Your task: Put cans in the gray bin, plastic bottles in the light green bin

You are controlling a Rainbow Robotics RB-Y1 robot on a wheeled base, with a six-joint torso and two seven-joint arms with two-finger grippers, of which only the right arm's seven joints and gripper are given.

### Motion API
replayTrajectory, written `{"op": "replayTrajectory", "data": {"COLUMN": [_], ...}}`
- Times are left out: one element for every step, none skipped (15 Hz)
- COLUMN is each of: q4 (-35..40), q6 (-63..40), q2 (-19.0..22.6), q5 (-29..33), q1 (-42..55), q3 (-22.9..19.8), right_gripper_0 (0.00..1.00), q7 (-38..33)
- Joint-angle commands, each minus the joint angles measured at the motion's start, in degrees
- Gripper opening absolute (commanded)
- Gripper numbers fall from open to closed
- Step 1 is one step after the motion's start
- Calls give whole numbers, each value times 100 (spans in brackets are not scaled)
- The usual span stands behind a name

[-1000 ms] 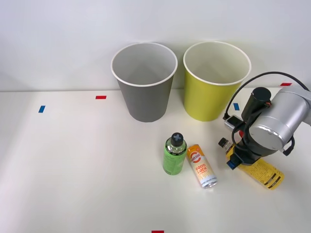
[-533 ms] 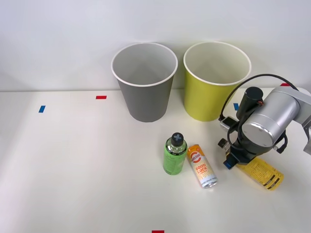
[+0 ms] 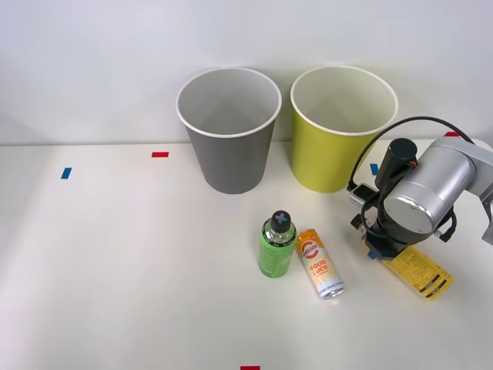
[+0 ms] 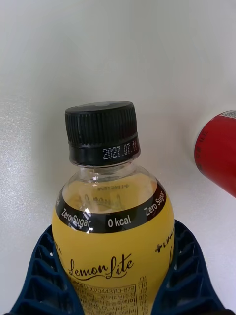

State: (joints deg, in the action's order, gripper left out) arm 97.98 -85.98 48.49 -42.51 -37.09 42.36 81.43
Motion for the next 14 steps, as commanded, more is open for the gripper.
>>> {"op": "replayTrajectory", "data": {"q4": [46,125,327,494,661,899,1092,1268,1452,1593,1830,2032,2191,2401], "q6": [2,2,2,-7,-15,-15,11,90,266,424,582,591,600,644], "q2": [12,3,20,38,47,38,29,20,-23,-41,-85,-103,-138,-199], "q5": [120,199,314,305,305,305,349,472,568,568,577,586,586,586], "q1": [9,61,228,369,492,633,729,826,1019,1230,1450,1582,1705,1890], "q3": [-8,-26,-210,-386,-562,-773,-922,-1045,-1230,-1441,-1722,-1898,-2056,-2276], "right_gripper_0": [6,6,6,6,6,6,5,5,4,4,4,3,3,3], "q7": [-39,-75,-119,-136,-154,-189,-215,-224,-250,-268,-250,-268,-259,-250]}}
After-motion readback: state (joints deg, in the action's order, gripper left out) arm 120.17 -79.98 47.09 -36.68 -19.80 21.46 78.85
